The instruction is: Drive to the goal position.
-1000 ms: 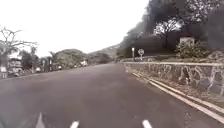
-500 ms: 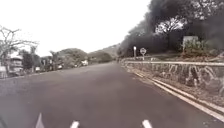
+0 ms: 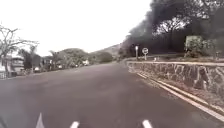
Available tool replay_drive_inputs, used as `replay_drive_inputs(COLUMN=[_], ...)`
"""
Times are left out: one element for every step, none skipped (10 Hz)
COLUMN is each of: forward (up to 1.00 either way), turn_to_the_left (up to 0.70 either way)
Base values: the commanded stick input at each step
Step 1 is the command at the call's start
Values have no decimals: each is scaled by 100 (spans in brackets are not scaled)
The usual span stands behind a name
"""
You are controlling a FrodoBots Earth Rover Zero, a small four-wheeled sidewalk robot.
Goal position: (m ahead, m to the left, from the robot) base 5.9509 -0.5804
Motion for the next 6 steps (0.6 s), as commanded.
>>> replay_drive_inputs(forward=[50,50,50,50,50,50], turn_to_the_left=[0,0,0,0,0,0])
